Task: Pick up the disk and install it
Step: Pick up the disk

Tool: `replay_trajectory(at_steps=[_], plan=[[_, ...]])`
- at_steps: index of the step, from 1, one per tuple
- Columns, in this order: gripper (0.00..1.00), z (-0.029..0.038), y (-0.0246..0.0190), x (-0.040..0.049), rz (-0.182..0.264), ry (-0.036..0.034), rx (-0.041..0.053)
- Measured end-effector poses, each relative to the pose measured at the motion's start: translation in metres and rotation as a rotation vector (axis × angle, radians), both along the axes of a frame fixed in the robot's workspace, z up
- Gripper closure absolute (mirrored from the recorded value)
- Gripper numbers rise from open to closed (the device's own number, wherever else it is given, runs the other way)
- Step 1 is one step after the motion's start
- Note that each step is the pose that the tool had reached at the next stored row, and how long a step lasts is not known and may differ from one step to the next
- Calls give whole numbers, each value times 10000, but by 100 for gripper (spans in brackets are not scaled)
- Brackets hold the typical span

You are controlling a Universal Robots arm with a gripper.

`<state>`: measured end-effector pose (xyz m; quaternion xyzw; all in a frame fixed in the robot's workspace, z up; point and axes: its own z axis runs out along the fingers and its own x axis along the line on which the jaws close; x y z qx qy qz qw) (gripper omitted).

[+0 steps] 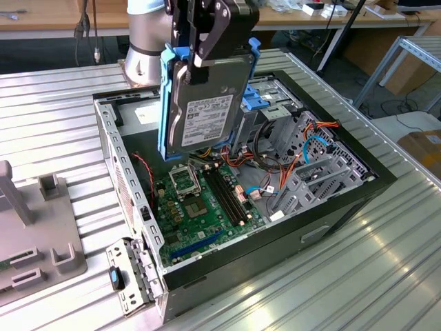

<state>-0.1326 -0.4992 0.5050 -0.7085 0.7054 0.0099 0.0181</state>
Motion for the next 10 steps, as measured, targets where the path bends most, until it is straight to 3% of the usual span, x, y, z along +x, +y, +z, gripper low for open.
replay_trajectory(at_steps=[3, 5, 8, 10], plan=[[64, 0, -94, 0, 0, 0, -1], [64, 0, -212, 0, 0, 0, -4], [64, 0, -214, 48, 0, 0, -5], [64, -1, -214, 180, 1, -1, -4]])
